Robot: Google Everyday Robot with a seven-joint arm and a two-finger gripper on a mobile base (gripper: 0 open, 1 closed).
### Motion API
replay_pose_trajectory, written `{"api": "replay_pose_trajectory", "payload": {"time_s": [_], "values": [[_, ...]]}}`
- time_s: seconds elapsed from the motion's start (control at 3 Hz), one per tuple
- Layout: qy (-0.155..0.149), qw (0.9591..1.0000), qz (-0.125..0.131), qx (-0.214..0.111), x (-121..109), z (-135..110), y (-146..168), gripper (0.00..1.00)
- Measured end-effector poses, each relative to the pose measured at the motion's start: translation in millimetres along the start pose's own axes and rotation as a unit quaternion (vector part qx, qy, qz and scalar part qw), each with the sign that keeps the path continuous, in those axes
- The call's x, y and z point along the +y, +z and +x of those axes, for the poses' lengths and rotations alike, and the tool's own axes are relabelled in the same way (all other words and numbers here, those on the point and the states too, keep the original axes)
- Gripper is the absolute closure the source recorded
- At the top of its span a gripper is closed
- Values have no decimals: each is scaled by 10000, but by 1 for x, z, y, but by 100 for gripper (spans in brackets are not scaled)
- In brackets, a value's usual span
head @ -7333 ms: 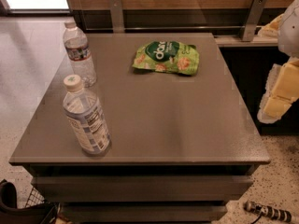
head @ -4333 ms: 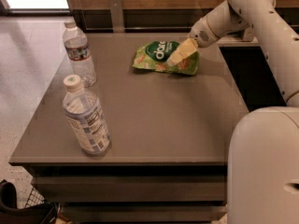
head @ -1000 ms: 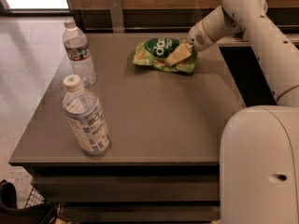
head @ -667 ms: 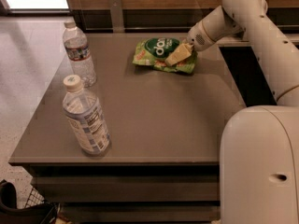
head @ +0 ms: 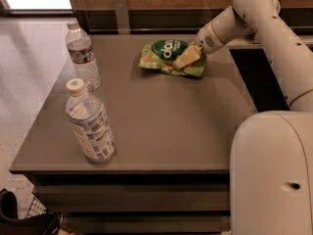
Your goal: Move green rice chip bag near blue plastic bottle
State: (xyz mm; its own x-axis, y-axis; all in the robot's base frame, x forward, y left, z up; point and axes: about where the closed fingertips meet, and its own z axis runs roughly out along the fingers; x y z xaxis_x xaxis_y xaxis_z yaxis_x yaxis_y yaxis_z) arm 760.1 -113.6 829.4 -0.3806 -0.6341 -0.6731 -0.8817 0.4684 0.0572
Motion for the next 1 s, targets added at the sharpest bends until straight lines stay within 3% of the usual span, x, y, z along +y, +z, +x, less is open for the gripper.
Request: {"api": "replay_pose_trajectory", "payload": {"time_s": [0.33, 1.0], "values": [[-2, 10000, 23, 10, 0, 0, -2, 100], [-65, 9974, 698, 164, 3, -1, -87, 100]]}}
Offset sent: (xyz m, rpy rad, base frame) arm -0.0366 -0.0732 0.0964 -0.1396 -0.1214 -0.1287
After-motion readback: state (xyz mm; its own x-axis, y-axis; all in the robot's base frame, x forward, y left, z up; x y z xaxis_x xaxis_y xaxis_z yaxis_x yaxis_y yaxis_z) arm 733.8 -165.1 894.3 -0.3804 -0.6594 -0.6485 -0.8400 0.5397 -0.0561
